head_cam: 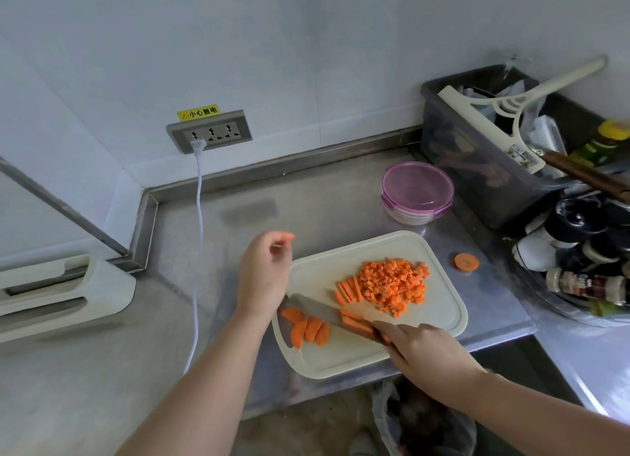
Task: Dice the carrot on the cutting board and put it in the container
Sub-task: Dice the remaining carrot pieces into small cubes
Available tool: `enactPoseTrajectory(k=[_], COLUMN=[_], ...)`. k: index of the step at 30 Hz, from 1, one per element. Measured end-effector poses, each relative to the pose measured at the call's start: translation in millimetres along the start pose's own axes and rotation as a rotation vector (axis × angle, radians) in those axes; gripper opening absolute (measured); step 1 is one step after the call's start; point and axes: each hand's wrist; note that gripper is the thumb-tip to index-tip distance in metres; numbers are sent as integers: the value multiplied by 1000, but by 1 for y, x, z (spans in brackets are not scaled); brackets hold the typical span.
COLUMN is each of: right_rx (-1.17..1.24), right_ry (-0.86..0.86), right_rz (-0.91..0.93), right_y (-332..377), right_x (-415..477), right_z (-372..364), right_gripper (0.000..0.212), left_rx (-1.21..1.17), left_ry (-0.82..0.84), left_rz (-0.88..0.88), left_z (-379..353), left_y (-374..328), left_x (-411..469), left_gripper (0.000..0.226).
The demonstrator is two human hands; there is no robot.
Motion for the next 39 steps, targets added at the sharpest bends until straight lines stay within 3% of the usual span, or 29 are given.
enactPoseTrajectory(k=[2, 5, 8, 21, 33, 39], right_rx=[-150, -222, -285, -364, -381, -374], right_ry=[-40, -81, -63, 15, 222, 112], right_rz=[123, 245, 304, 310, 322, 309], right_y=[-14, -28, -32, -36, -48, -70], right_x=[-6, -7, -5, -3, -16, -31], right_z=[-2, -4, -2, 6, 19, 30], right_gripper=[50, 62, 56, 41, 38, 46], left_rx=[72, 366, 535, 414, 531, 588], left_ry=[291, 762, 903, 810, 753, 729], left_rz=[-184, -362, -446, -425, -395, -432], left_z=[-1, -18, -38, -56, -64, -64], left_y=[-11, -15, -10, 9, 21, 21], left_x=[-11, -31, -47, -66, -67, -67], left_gripper=[14, 19, 39, 24, 14, 15])
Point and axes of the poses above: each hand's wrist, its own x-axis towards the middle knuckle, its own z-axis out of the back of the hand, y = z × x, and after that the axes turned 8 degrees about x, right-handed
